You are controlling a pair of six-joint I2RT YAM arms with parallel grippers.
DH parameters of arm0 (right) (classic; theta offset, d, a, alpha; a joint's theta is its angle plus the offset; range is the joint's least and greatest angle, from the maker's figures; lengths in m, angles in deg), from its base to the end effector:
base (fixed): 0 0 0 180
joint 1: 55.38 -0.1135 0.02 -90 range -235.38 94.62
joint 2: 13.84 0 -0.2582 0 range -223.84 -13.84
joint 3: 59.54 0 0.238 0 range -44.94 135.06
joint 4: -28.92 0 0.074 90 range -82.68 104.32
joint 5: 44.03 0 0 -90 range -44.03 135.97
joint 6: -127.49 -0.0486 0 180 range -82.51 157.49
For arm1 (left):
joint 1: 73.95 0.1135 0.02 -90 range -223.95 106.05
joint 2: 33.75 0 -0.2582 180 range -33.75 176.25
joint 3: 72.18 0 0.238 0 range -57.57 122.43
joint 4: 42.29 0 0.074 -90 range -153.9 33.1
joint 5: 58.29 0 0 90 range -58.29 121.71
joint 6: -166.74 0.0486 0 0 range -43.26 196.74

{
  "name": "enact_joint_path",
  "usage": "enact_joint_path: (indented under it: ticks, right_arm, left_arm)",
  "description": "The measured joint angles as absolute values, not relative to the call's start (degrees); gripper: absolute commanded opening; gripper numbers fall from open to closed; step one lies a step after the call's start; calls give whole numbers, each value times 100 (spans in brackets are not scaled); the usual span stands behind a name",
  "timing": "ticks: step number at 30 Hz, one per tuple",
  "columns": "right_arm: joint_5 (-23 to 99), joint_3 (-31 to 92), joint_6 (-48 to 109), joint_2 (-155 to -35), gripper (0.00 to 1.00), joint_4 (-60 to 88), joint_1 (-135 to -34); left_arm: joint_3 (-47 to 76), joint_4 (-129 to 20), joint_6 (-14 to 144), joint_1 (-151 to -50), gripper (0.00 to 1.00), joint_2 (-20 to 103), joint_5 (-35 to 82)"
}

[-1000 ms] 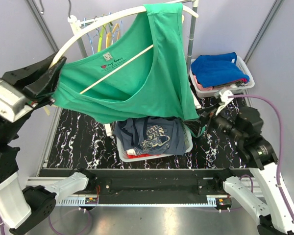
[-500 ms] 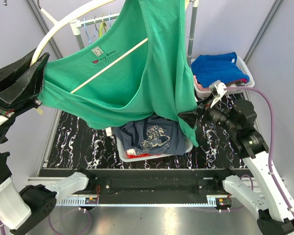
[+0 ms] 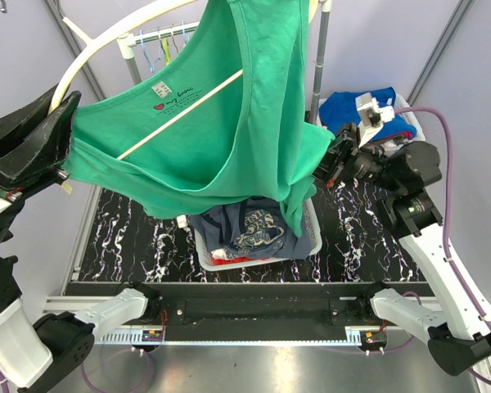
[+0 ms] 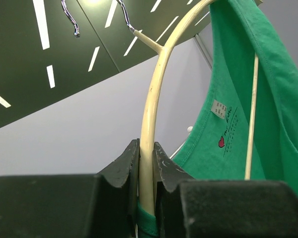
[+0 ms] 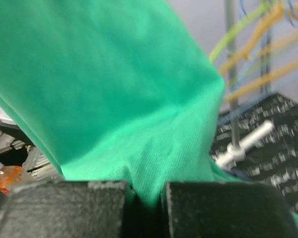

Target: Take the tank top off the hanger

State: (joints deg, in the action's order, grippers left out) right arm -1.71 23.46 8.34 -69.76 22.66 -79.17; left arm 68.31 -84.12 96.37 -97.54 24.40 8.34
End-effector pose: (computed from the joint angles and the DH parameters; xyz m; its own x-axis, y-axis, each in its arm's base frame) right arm 0.1566 0.1083 0.4736 -0.1563 0.2895 -0.9443 -0.9479 0.2247 0.2258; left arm -0.0025 -0.0199 0.6457 0.7770 -0.0028 -0.6295 0.4063 0.7660 0.4981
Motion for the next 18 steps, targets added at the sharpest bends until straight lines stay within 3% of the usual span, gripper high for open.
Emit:
enact_joint_path:
  ticks: [7, 18]
  right_arm:
    - [-551, 2851, 174, -7212, 0, 3289, -8022]
    - [-619, 2985, -167, -7433, 1, 3586, -8046]
  left_arm:
    - [6857, -8207, 9572, -9662, 0, 2434, 816]
    - [6811, -8054, 9530, -9562, 0, 2314, 788]
